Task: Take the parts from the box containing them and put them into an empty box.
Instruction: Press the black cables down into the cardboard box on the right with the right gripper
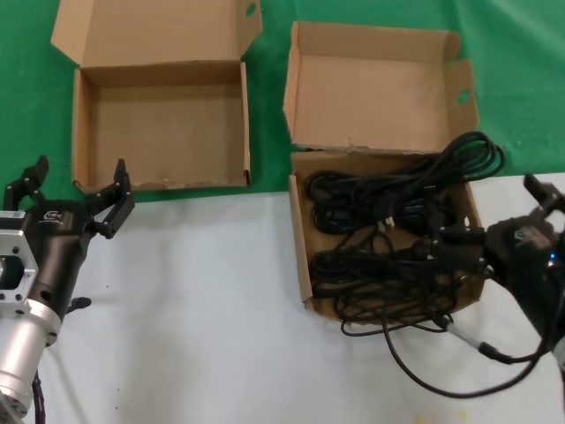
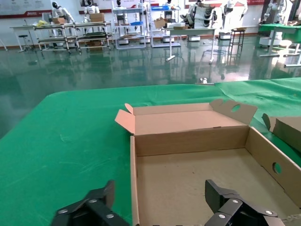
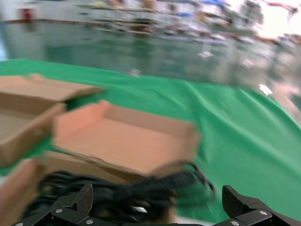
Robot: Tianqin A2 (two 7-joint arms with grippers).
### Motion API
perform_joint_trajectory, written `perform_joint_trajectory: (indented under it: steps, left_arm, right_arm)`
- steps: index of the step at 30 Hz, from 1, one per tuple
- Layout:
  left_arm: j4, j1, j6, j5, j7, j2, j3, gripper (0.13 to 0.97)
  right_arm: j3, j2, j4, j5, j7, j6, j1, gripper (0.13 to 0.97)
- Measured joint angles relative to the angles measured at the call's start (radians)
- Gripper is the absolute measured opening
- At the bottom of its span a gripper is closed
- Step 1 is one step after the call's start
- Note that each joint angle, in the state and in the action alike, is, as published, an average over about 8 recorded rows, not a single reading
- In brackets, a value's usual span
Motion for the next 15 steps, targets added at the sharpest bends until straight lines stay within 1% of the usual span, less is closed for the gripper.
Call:
perform_joint_trajectory:
  steps: [3, 4, 8, 12, 15]
  left_arm:
    - [0.000, 0.000, 0.000, 0.000, 0.000, 0.000, 0.000, 0.687]
    - [0.000, 0.000, 0.000, 0.000, 0.000, 0.000, 0.000, 0.687]
    - [0.000, 0.000, 0.000, 0.000, 0.000, 0.000, 0.000, 0.580]
    - [0.000, 0.000, 0.000, 0.000, 0.000, 0.000, 0.000, 0.473]
    - [0.000, 0.000, 0.000, 0.000, 0.000, 0.000, 0.000, 0.473]
  right_arm:
    - [-0.011, 0.075, 0.065, -0.012, -0.024, -0.033, -0.018, 0.966]
    - [-0.009, 0.098, 0.086, -0.021, -0.035, -0.053, -0.023, 0.966]
    - [0.007, 0.187, 0.147, -0.070, -0.099, -0.150, -0.033, 0.966]
    - [0.011, 0.294, 0.180, -0.157, -0.182, -0.252, -0.013, 0.966]
    - [0.001, 0.380, 0.194, -0.245, -0.226, -0.331, 0.024, 0.966]
